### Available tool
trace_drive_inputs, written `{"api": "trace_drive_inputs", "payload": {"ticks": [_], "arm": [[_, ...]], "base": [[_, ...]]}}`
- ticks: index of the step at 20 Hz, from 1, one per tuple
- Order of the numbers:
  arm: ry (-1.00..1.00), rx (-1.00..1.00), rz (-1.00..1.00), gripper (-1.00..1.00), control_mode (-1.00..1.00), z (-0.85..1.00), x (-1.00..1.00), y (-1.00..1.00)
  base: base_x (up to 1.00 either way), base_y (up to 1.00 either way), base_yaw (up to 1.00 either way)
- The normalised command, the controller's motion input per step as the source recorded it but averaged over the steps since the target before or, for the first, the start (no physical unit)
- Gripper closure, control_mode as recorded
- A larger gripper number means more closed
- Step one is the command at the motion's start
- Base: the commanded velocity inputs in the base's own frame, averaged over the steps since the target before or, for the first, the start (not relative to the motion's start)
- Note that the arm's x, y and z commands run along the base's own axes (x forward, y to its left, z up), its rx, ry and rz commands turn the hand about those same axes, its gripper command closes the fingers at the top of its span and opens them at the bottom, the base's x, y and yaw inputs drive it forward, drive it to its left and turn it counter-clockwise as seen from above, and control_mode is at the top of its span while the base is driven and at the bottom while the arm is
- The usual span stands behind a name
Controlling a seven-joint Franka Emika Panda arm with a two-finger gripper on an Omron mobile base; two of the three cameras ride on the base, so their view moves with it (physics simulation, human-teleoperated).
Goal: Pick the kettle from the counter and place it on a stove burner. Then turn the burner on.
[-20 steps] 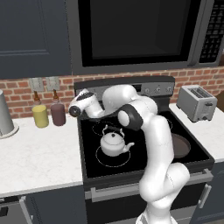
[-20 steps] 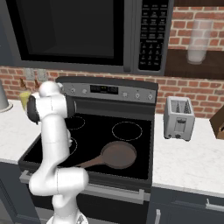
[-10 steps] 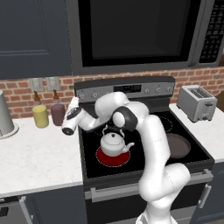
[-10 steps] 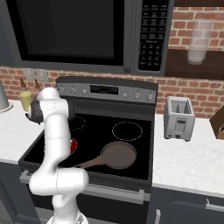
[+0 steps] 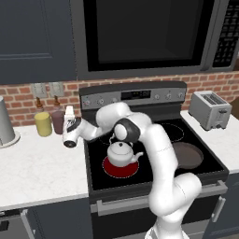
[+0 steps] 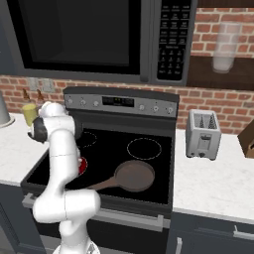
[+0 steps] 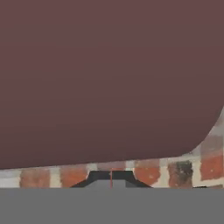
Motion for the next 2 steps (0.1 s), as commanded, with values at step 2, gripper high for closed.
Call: {"api": "trace_drive_inputs", "payload": {"ticks": [2], "arm": [[0.00, 0.00, 0.00, 1.00, -1.00, 0.00, 0.00, 0.00]], "base": [[0.00, 0.00, 0.00]]}}
